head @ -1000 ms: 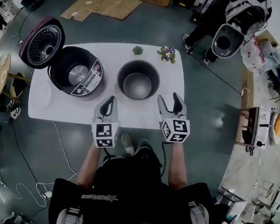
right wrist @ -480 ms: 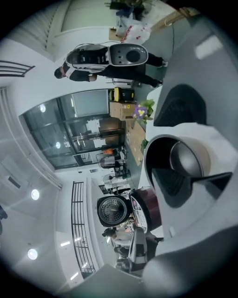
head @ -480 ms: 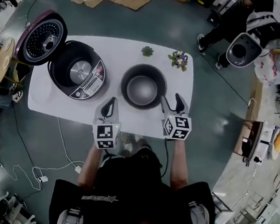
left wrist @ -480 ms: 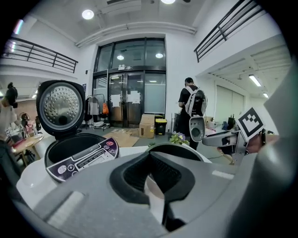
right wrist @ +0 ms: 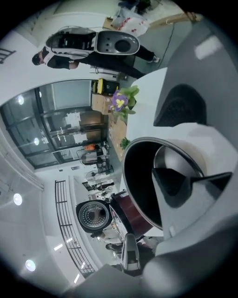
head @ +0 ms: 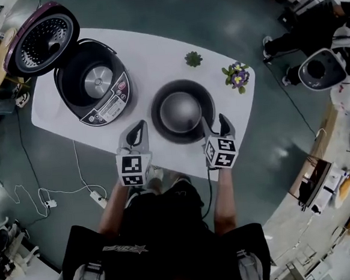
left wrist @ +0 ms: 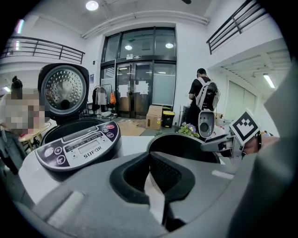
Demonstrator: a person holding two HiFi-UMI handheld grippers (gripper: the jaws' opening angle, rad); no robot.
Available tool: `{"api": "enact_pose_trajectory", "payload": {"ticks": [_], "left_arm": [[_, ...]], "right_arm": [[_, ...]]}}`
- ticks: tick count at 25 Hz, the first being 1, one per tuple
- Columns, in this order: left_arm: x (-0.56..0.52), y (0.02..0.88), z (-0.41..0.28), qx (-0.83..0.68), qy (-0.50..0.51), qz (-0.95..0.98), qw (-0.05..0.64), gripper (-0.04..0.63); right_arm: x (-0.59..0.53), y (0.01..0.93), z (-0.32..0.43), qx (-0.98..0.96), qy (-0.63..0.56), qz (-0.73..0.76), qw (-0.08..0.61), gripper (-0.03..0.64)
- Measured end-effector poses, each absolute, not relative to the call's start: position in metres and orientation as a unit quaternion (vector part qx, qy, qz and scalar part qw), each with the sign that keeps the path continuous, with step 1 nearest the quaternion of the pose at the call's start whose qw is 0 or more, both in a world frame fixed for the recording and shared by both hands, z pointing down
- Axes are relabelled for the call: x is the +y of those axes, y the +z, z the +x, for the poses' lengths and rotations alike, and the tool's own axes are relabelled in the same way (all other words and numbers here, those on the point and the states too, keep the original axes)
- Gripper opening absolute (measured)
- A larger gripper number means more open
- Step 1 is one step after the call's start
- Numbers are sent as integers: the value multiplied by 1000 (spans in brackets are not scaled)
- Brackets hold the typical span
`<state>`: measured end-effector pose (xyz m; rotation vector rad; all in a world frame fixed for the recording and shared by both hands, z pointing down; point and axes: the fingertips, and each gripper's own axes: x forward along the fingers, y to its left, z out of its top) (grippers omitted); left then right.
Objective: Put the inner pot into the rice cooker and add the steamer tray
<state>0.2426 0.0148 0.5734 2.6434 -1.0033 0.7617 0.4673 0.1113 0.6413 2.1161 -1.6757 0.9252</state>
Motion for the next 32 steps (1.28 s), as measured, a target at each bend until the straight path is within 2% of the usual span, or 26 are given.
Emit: {"api": "enact_pose_trajectory", "payload": {"ticks": [6,9,13,15,16,32], "left_arm": [[4,577,241,-361,263,888,109,11],[1,579,233,-375,265,881,114,11],[-1,579,221,-394,265,872,119,11],[-1,577,213,-403,265,867,120,11],[-1,577,210,-408,265,865,121,11],[-5,551,166,-472,235,843,105,11]], "right_arm": [[108,672,465,-569,379,701,203,258],[106,679,465,-558,398,696,213,131],[103,681,474,-529,397,711,240,88],[100,681,482,-509,394,721,256,24],[99,682,484,-506,397,722,257,12],[78,648,488,-542,399,711,203,20]]}}
